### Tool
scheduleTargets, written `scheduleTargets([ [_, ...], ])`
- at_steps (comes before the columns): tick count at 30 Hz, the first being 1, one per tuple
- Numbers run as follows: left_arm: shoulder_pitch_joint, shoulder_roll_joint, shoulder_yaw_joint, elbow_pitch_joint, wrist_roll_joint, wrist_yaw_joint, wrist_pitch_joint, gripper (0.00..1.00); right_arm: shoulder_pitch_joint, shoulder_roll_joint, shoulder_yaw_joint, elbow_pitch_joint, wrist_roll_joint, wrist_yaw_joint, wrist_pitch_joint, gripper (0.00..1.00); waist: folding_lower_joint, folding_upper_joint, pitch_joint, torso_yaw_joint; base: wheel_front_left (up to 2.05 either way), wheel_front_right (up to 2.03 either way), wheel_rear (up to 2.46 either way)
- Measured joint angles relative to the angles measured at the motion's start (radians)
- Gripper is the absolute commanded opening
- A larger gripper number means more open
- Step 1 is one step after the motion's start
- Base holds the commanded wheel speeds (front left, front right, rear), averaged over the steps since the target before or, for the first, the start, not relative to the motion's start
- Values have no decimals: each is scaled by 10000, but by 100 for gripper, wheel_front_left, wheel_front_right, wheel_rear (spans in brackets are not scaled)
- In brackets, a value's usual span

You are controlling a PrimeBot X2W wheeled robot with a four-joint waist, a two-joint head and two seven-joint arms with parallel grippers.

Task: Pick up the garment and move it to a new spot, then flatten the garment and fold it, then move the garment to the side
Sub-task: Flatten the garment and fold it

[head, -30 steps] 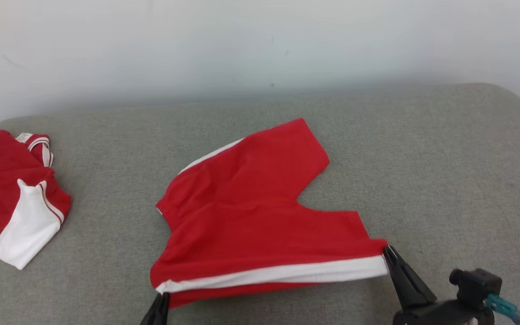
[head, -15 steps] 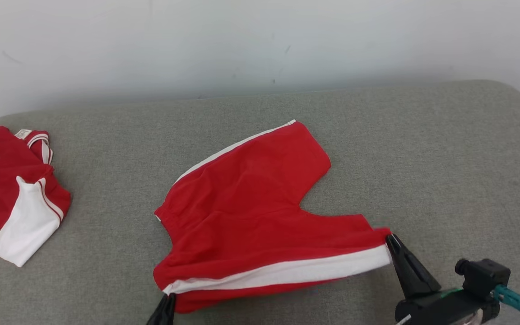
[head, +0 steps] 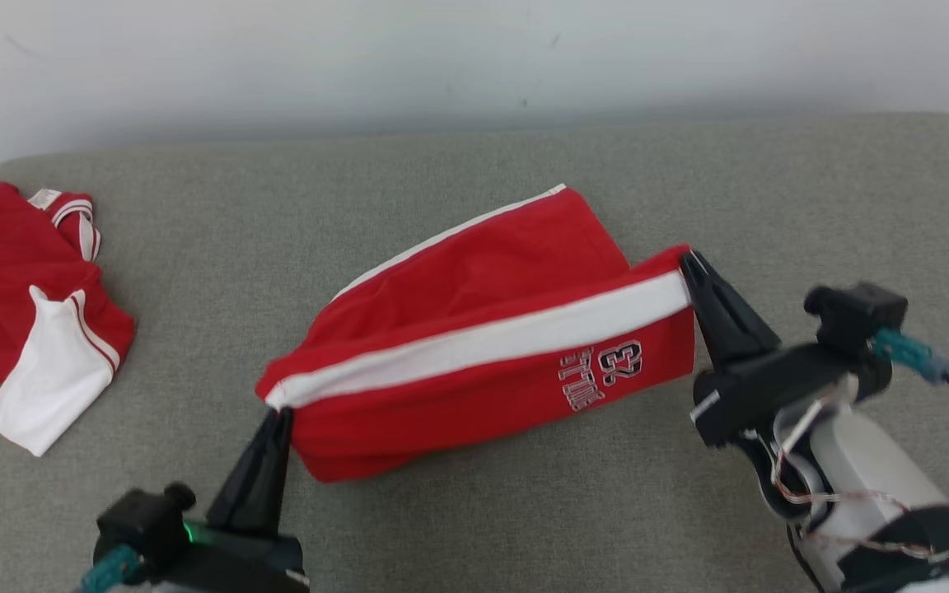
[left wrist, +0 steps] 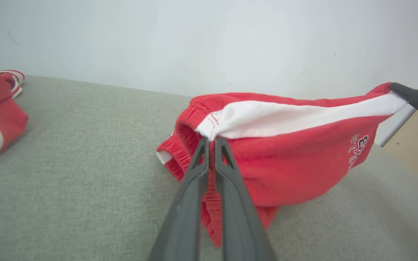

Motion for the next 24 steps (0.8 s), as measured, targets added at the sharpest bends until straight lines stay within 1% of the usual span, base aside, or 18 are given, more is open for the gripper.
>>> scheduleTargets([
  [5,-1040,71,161,380,-23,-69,-25,0,-1864,155,502,1419,293,0,-54,0,0,0,431,83,0,0,0],
  [12,-2291,115,284,1191,-96,-107,-25,0,-4268,612,1342,3505,688,0,-140,0,1,1,1186,165,0,0,0],
  [18,-3345,17,121,1979,-163,-155,-27,0,-5800,813,1941,5189,932,0,-265,0,2,1,1900,283,0,0,0],
  [24,-4250,-35,82,2571,-192,-171,-25,0,-6938,1129,2499,6460,1139,0,-405,0,1,1,2597,406,0,0,0],
])
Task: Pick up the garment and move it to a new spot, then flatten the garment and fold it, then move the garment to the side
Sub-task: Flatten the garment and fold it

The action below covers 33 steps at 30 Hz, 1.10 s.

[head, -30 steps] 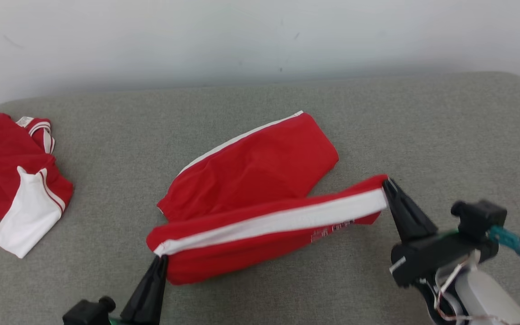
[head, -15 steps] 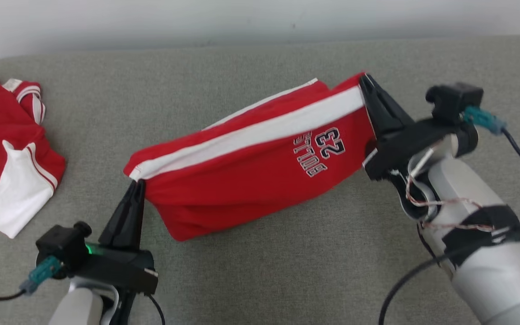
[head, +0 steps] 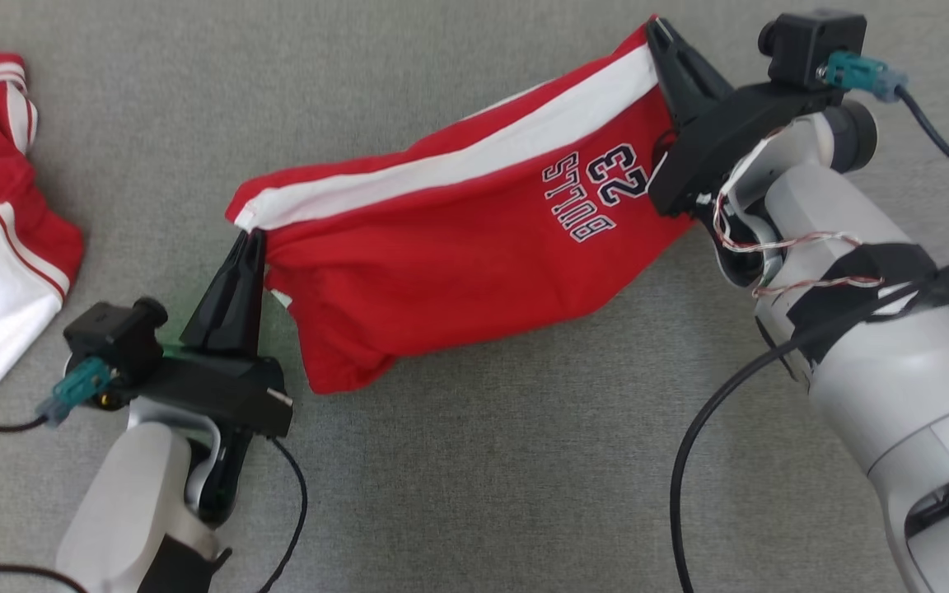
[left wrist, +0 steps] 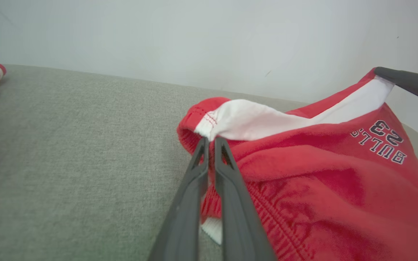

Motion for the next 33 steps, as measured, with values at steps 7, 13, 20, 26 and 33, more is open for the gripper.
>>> scheduleTargets([
  [7,-767,-100,-234,537,-96,-10,-2,0,-785,113,286,1091,320,0,-174,0,0,0,596,158,0,0,0],
  [13,-1268,-161,-196,732,-163,-13,-2,0,-1408,217,510,1789,487,0,-430,0,-1,0,1122,299,0,0,0],
  [20,-1577,-234,-211,800,-127,-15,-36,0,-1775,362,825,2309,591,0,-667,0,-3,-1,1546,429,0,0,0],
  [26,-1591,-290,-151,872,-58,-15,-35,100,-1795,397,1003,2420,744,0,-757,100,-3,-2,1460,450,0,0,0],
  [33,-1168,-328,75,771,29,-13,-35,100,-1564,357,1335,2293,1112,0,-800,100,-2,-1,1109,410,0,0,0],
])
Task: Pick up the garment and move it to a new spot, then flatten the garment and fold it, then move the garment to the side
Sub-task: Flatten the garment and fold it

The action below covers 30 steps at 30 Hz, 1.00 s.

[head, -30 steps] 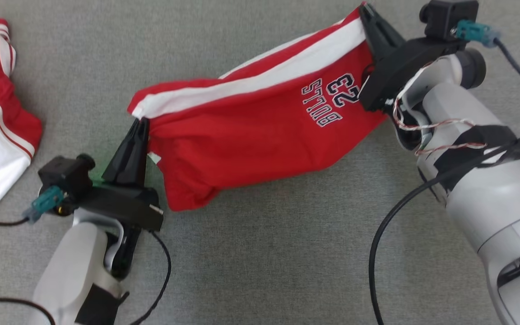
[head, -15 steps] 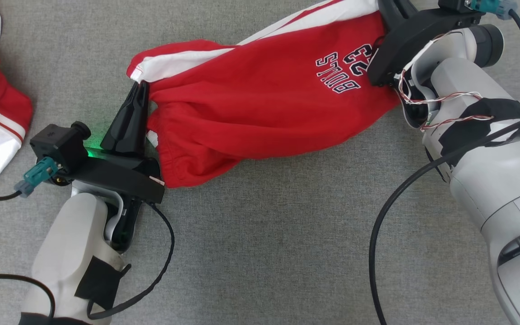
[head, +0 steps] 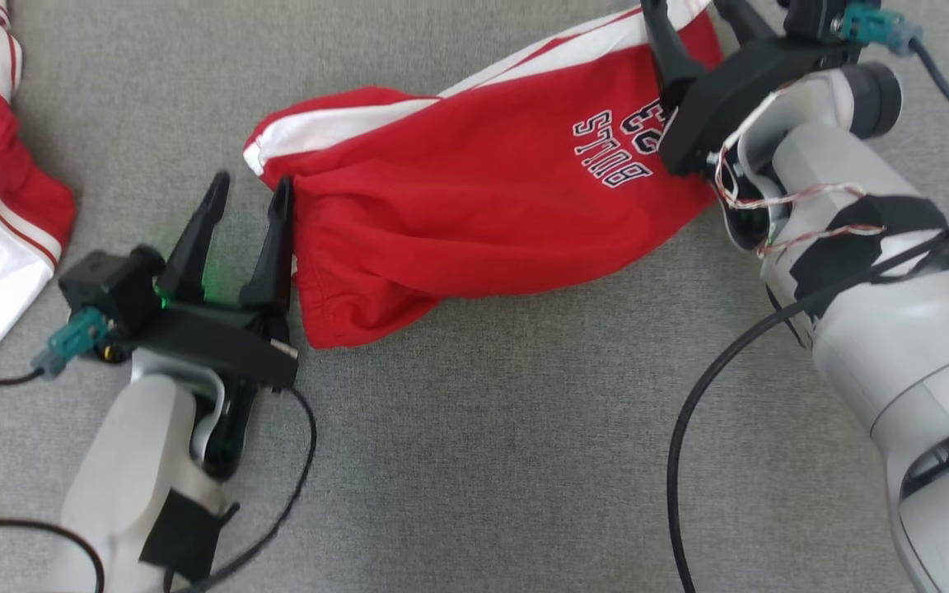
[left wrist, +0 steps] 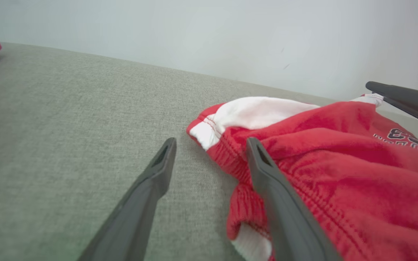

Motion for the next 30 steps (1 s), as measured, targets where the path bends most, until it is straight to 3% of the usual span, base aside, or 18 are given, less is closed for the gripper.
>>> scheduleTargets([
  [20,3217,-430,1965,-2863,1503,21,31,100,2063,-746,355,-782,604,0,-31,100,-1,0,-1632,-260,0,0,0],
  [30,4312,-583,2155,-3956,1841,198,31,100,2816,-826,552,-293,1139,0,190,100,-1,0,-2150,-36,0,0,0],
])
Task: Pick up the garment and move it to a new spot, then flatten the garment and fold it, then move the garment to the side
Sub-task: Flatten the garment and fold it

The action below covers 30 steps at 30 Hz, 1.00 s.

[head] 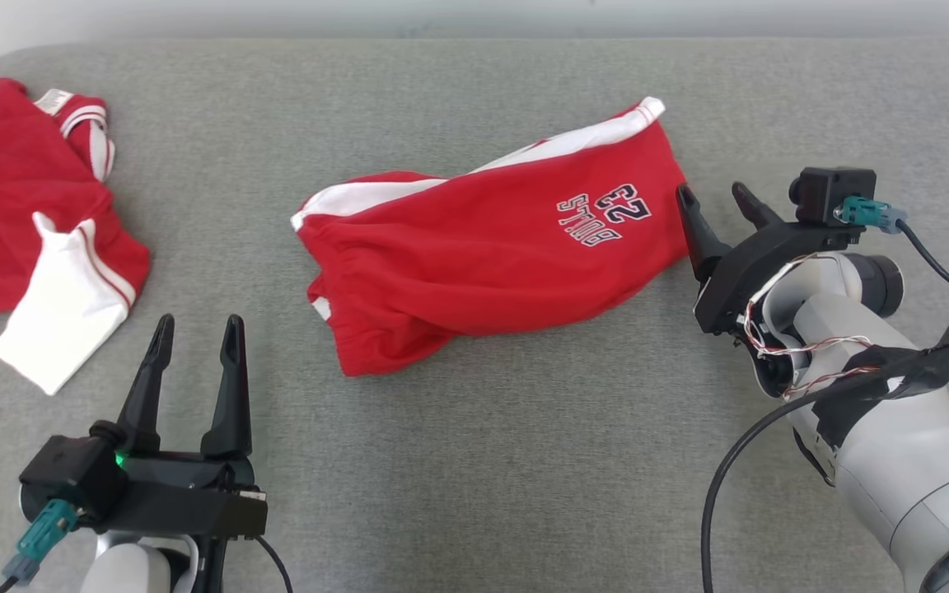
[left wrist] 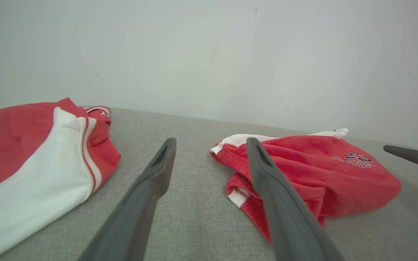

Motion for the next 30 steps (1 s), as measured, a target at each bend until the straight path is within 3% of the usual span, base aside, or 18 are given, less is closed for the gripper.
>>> scheduleTargets([
  [16,109,-17,-119,-525,-165,424,0,100,132,50,504,209,721,0,980,100,0,0,195,417,0,0,0],
  [17,127,-15,-107,-525,-178,424,0,100,137,44,545,186,777,0,1066,83,0,0,191,434,0,0,0],
  [19,165,-15,-121,-566,-192,468,0,100,162,15,656,98,880,0,1154,0,0,0,167,467,0,0,0],
  [30,373,-17,-151,-493,-209,610,0,100,523,-171,999,-414,1177,0,642,0,1,0,-134,406,0,0,0],
])
